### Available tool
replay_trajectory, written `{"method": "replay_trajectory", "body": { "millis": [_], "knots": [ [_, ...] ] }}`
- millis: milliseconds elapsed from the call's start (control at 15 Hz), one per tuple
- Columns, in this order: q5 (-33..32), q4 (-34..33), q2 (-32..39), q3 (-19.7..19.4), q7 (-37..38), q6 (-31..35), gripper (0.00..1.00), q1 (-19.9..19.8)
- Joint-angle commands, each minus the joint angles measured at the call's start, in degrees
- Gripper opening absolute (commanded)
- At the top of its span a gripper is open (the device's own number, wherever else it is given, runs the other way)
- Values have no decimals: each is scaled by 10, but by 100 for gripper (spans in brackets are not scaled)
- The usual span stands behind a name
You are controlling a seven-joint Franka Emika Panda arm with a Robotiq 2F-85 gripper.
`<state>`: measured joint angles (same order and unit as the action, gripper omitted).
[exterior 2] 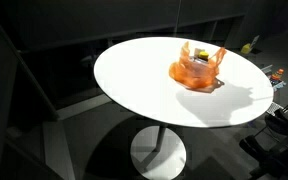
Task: Remove the blue container from the plastic bag and put it on the table.
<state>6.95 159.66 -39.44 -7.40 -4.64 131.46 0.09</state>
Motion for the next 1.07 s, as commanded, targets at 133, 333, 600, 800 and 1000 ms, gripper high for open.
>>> {"method": "replay_trajectory", "body": {
  "millis": [133, 333, 600, 800, 1000],
  "knots": [
    [4, -1, 0, 4, -3, -2, 100, -5],
    [0, -16, 2, 12, 10, -15, 100, -7],
    [-16, -72, 20, 42, 30, -37, 100, -8],
    [-29, -123, 51, 58, 39, -55, 100, -11],
    [-45, -174, 101, 64, 46, -63, 100, -15]
  ]
}}
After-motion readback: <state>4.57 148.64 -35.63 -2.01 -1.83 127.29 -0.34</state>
